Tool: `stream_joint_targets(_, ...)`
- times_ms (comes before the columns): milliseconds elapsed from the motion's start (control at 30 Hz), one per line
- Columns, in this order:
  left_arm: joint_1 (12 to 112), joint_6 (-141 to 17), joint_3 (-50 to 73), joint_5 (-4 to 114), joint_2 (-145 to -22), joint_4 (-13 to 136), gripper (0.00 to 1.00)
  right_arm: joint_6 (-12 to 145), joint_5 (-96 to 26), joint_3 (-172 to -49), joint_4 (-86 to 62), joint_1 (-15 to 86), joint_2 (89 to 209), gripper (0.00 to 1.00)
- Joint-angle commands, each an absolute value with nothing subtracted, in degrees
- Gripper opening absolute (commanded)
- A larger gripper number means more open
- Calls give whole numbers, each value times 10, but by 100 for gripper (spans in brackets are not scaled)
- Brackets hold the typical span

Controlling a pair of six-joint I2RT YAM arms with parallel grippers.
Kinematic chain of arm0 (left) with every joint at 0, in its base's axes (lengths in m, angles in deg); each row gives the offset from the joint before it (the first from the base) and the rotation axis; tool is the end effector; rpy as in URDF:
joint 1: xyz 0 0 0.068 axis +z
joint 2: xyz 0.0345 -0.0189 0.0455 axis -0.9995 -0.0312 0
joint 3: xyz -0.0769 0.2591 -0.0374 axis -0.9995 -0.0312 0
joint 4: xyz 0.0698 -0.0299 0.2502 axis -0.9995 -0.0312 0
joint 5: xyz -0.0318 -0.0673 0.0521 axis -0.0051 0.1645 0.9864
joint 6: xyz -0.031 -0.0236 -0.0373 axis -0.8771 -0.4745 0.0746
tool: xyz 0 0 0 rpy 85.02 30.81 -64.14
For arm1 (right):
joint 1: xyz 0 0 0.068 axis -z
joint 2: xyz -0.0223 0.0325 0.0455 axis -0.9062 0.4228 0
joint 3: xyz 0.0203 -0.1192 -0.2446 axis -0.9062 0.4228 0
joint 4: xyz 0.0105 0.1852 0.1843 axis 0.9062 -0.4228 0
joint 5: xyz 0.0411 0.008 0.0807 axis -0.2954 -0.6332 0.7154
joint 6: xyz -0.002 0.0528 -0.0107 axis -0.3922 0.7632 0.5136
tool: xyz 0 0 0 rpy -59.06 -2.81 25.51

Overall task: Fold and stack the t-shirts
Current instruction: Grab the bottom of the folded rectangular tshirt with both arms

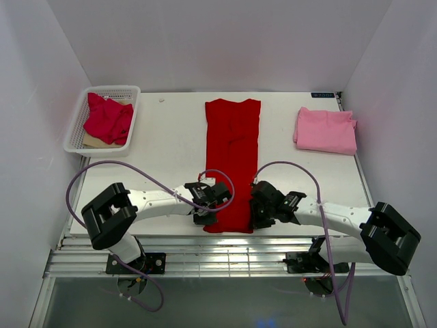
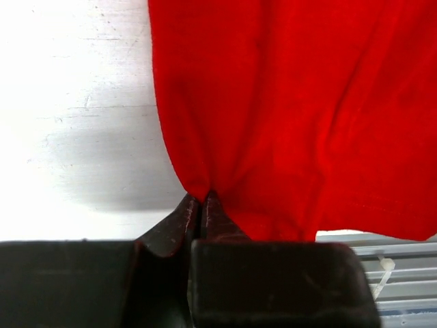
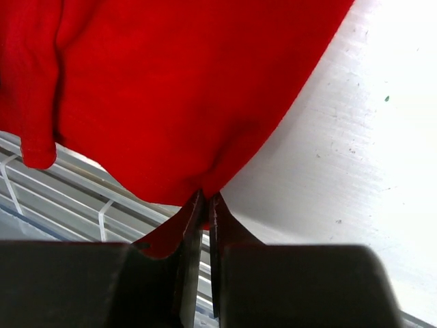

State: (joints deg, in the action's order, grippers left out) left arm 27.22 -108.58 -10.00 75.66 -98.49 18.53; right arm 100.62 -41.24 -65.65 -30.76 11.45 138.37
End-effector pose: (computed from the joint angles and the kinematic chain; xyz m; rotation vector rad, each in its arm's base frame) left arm 0.1362 -0.2293 0.1606 0.0499 2.8679 -0.0447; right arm 0.1271 0.1737 0.1586 -0.3117 2.7184 0.5775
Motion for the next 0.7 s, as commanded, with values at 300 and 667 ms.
stream_joint_targets(300,260,-1052,-18,787,-1002,137,0,1009,-481,-745,-383,103,1373,11)
stream_joint_targets(667,377,-939,114,843,-1089,158,0,897,-527,-887,-392,177,1524,8)
